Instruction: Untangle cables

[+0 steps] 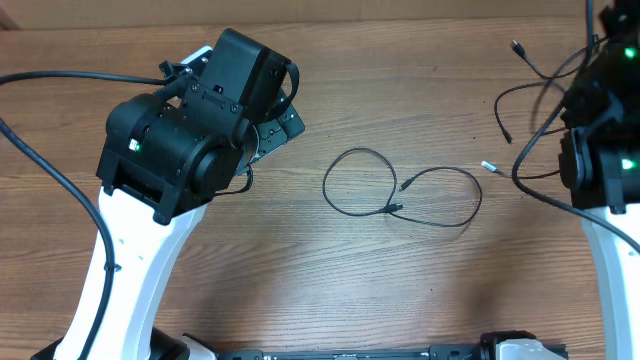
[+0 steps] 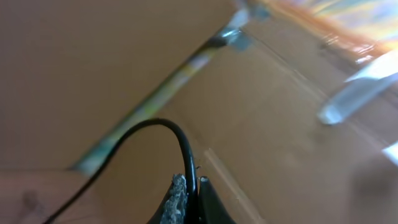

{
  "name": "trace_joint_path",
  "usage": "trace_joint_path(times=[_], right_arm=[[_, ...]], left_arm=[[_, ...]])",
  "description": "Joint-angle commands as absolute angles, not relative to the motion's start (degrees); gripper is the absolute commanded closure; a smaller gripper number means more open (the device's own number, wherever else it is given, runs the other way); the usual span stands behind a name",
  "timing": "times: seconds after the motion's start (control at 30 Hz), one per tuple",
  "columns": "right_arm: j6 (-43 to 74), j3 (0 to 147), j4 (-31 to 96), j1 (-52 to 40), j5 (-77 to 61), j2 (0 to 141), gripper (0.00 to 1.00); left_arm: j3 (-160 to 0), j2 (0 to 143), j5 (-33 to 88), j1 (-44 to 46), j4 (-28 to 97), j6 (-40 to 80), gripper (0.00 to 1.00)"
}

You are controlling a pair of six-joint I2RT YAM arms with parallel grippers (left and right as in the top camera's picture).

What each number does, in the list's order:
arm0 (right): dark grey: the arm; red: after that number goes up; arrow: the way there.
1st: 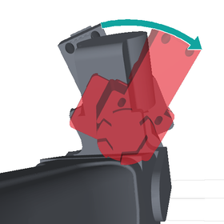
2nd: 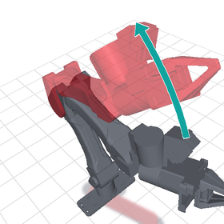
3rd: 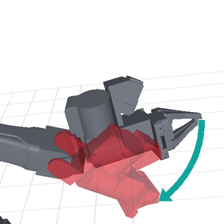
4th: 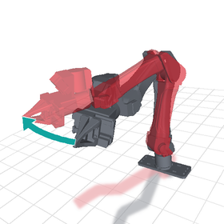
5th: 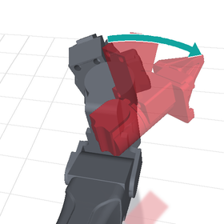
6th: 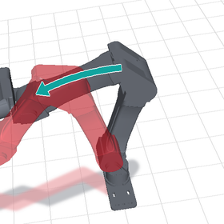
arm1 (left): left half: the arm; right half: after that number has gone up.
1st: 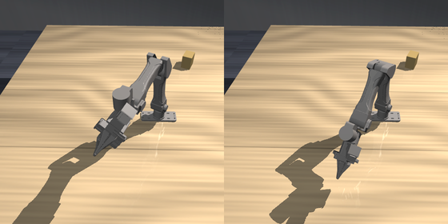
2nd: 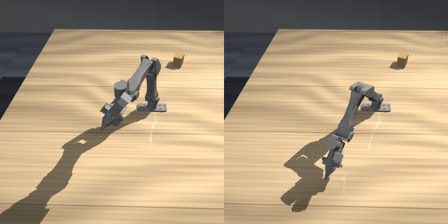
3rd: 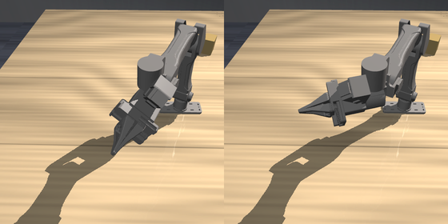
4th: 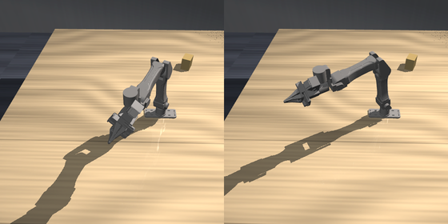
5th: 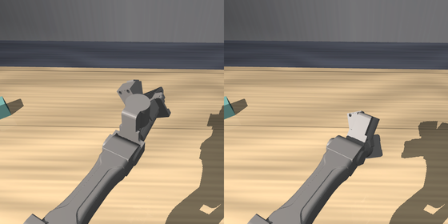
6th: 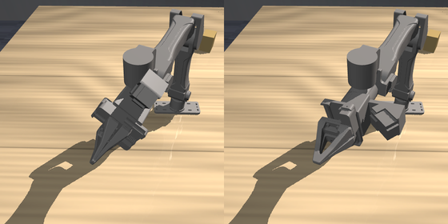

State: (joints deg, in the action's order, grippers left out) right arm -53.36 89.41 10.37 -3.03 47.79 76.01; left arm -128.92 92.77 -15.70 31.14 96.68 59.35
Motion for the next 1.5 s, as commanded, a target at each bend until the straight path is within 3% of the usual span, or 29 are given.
trace_joint_path(times=[0.0, 0.33, 0.63, 1.0, 1.47], right_arm=[[-36.88, 90.08, 14.28, -2.81, 44.40, 78.54, 0.96], [-19.55, 90.06, 21.71, -1.34, 34.41, 83.33, 0.96], [-8.47, 90.06, 27.16, 6.33, 27.83, 86.08, 0.96], [-4.27, 90.06, 32.73, 23.64, 9.43, 88.16, 0.96], [-4.29, 90.06, 29.39, 38.17, 8.69, 99.94, 0.96]], left_arm=[[-129.10, 92.62, -16.93, 31.14, 96.79, 58.24, 0.00], [-129.10, 92.62, -16.93, 31.14, 96.79, 58.24, 0.00], [-129.10, 92.62, -16.93, 31.14, 96.79, 58.24, 0.00], [-129.10, 92.62, -16.93, 31.14, 96.79, 58.24, 0.00], [-129.10, 92.62, -16.93, 31.14, 96.79, 58.24, 0.00]])
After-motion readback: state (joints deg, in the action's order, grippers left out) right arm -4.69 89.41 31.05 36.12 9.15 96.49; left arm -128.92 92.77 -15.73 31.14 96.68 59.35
